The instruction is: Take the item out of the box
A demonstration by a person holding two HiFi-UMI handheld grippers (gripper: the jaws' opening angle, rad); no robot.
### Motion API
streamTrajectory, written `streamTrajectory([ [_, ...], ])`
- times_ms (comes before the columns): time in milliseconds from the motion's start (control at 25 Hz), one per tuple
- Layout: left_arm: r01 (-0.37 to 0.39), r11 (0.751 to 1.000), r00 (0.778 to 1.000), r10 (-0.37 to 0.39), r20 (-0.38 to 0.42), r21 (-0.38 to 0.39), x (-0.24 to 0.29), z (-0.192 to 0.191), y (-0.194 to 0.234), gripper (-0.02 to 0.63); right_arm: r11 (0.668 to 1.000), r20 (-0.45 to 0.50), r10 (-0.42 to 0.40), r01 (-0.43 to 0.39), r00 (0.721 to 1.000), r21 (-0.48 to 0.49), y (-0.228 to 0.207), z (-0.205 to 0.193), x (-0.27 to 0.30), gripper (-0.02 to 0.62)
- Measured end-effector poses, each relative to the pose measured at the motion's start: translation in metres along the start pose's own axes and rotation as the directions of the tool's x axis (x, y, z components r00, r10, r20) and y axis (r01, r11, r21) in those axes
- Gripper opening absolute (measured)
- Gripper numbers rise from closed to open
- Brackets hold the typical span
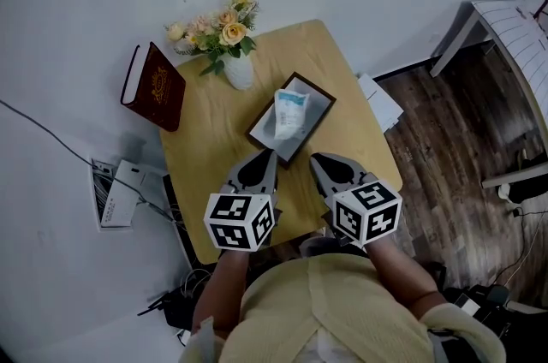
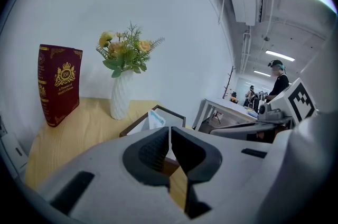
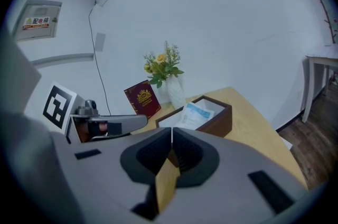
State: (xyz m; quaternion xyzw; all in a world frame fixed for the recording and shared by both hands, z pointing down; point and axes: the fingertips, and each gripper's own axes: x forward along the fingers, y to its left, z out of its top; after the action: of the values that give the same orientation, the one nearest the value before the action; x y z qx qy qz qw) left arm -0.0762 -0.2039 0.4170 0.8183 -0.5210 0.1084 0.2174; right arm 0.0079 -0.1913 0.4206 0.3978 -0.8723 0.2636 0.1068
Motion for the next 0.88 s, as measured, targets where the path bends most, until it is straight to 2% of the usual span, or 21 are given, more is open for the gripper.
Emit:
streamTrajectory([
  [400, -0.058, 0.998, 0.998, 0.058, -0.035, -0.001, 0.028, 0.013, 0.01, 0.03, 0.999, -0.014, 0.049, -0.049, 0.999, -0.013, -0.025, 0.015, 0.015, 0.031],
  [880, -0.102, 0.995, 0.983, 0.103, -0.15, 0.017, 0.058, 0.02, 0.023, 0.03, 0.998, -0.021, 0.068, -0.069, 0.997, -0.008, -0.047, 0.023, 0.032, 0.032],
])
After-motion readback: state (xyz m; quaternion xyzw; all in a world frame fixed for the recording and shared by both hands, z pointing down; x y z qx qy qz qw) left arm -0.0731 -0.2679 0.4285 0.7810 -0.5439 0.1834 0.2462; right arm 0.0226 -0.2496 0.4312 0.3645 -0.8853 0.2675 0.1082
